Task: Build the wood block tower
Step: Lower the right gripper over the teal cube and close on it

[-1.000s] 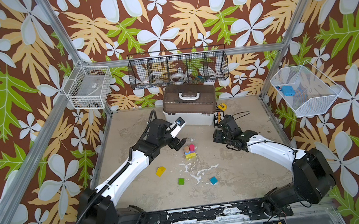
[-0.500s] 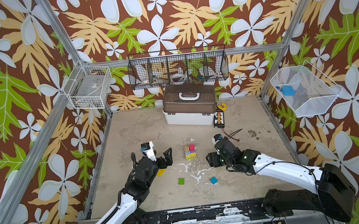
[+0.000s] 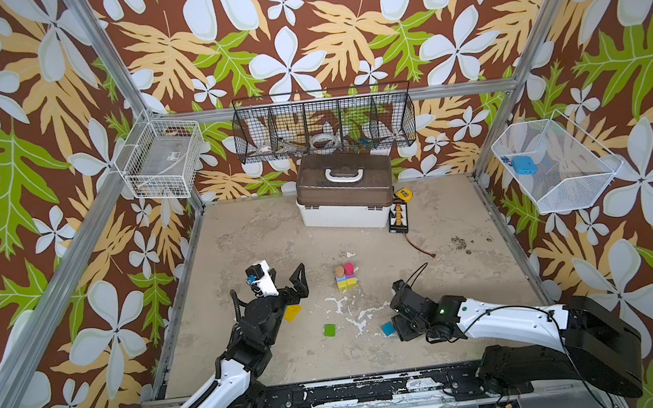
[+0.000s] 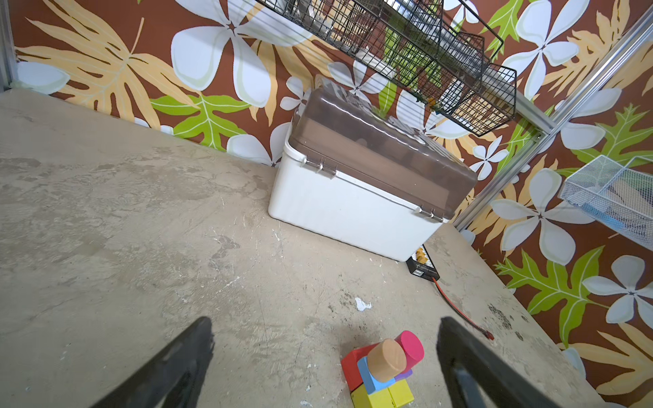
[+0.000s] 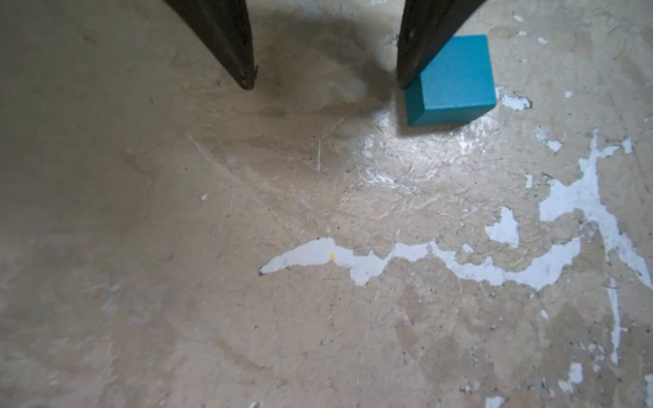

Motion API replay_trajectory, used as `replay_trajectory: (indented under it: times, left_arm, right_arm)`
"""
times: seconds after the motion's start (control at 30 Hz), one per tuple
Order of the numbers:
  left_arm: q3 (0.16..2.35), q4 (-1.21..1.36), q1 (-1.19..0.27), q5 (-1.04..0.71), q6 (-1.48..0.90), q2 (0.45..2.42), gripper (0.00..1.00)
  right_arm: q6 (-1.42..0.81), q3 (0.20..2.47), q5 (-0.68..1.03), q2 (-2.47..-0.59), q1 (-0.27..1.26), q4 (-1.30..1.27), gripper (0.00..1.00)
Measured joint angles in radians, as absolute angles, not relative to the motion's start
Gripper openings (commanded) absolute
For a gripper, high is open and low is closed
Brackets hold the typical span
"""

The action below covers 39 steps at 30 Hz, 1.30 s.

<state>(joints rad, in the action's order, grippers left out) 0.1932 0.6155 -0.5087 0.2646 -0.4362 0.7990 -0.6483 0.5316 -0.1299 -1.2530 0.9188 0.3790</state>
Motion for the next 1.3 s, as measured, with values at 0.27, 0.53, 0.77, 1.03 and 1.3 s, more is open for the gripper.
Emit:
replay_trajectory:
  times: [0.27, 0.53, 0.77, 1.03, 1.3]
  left_arm:
    - [0.192, 0.635, -0.509, 0.287, -0.413, 0.798, 1.00]
    - [0.190, 0.648, -0.509, 0.294, -0.404, 0.812, 1.00]
    - [0.190, 0.651, -0.509, 0.304, -0.395, 0.811, 1.00]
    - [0.181, 0.662, -0.509, 0.306, -0.395, 0.815, 1.00]
    - [0.181, 0.669, -0.509, 0.306, -0.395, 0.810, 1.00]
  right_arm:
    - [-0.625, 0.532, -0.097, -1.161, 0.931, 0.369, 0.65]
    - [-0.660, 0.555, -0.088, -1.156, 1.033, 0.399, 0.65]
    - [-0.719, 0.598, -0.140, -1.234, 1.084, 0.413, 0.63]
    - [-0.734, 0.601, -0.153, -1.303, 1.095, 0.404, 0.58]
    - [-0.748, 0.598, -0.159, -1.312, 1.100, 0.396, 0.57]
